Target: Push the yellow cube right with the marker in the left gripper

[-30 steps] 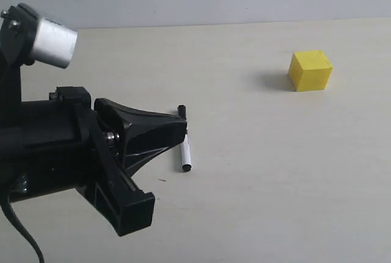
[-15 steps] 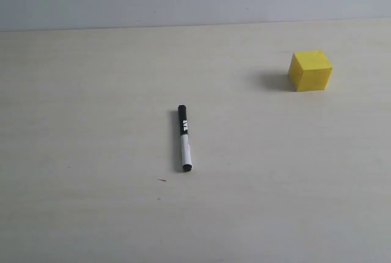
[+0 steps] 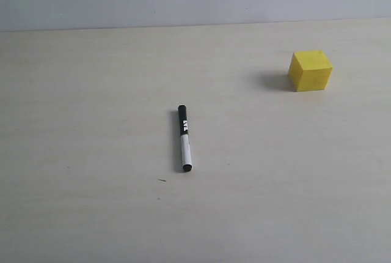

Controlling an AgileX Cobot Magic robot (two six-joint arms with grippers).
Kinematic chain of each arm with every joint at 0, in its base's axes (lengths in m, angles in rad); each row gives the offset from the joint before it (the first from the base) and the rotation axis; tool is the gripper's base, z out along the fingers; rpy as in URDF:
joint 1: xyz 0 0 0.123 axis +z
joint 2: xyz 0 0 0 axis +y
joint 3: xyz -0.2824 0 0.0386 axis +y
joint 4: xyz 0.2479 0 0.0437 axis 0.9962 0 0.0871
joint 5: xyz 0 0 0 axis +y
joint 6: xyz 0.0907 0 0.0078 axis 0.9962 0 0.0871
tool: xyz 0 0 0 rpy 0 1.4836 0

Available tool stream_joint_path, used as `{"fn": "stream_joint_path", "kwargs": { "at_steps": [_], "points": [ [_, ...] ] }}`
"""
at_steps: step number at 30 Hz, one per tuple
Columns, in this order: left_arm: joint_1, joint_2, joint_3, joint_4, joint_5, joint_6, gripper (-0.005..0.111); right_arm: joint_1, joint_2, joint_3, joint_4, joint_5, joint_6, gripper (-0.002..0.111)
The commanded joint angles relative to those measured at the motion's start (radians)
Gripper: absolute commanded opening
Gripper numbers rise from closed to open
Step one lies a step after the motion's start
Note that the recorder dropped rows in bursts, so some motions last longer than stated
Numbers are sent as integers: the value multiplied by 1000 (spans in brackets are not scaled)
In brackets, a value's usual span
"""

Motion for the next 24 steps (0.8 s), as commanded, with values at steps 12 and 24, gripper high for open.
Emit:
{"fn": "stream_joint_path", "kwargs": {
  "at_steps": [12, 24],
  "points": [
    [1, -7, 3, -64, -24, -30, 0, -5, -7, 5, -2, -6, 0, 0],
    [56, -7, 3, -512, 1, 689, 0, -5, -7, 5, -2, -6, 0, 0]
  ]
}}
